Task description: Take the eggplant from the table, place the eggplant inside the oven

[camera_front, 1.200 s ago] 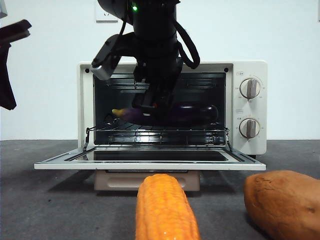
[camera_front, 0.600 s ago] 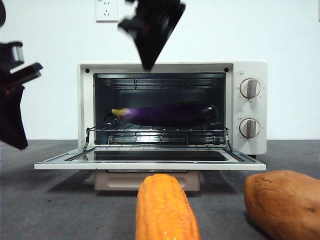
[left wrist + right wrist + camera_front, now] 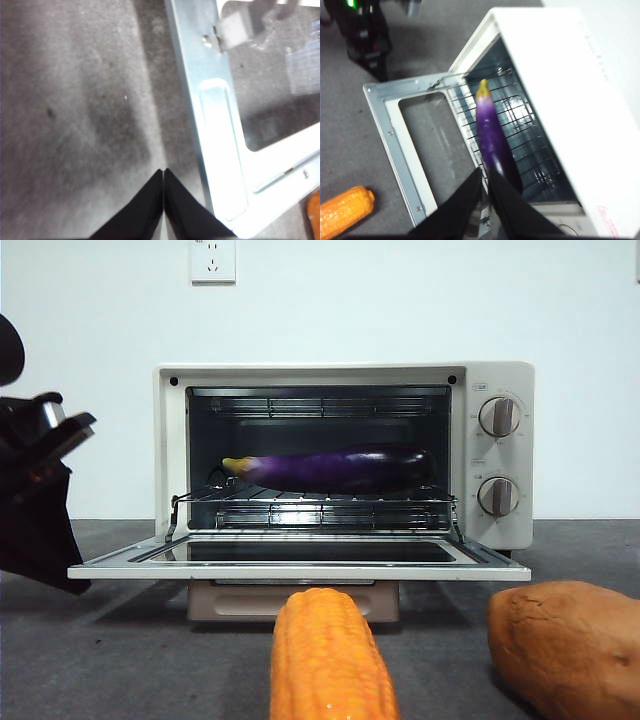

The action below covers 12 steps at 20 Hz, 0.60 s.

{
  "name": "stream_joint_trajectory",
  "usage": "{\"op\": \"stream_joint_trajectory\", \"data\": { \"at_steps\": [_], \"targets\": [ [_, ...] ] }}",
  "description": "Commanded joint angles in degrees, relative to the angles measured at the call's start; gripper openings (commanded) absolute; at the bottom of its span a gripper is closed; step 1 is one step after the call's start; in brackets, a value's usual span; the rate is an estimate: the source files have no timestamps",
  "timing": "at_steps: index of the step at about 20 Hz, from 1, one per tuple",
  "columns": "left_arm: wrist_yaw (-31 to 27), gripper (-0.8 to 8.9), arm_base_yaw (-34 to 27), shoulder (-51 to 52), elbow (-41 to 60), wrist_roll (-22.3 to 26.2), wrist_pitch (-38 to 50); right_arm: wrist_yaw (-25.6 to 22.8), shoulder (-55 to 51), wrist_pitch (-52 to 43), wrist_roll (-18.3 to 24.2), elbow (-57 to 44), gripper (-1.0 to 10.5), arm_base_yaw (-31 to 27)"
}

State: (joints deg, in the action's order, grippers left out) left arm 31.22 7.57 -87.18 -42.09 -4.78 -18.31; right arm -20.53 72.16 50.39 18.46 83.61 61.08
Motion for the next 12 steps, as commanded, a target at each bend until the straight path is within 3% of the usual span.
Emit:
{"op": "stream_joint_trajectory", "data": {
  "at_steps": [1,12],
  "targets": [
    [2.5,0.06,-0.5,-2.7,-0.3,1.2,1.1,0.2,-1.4,0.3,-1.9,0.7,0.0,0.7],
    [14.9,0.06,-2.7,-8.5,-0.3,2.4,4.6,-0.5,-9.0,1.1,-4.1,0.7,0.0,0.7]
  ]
}}
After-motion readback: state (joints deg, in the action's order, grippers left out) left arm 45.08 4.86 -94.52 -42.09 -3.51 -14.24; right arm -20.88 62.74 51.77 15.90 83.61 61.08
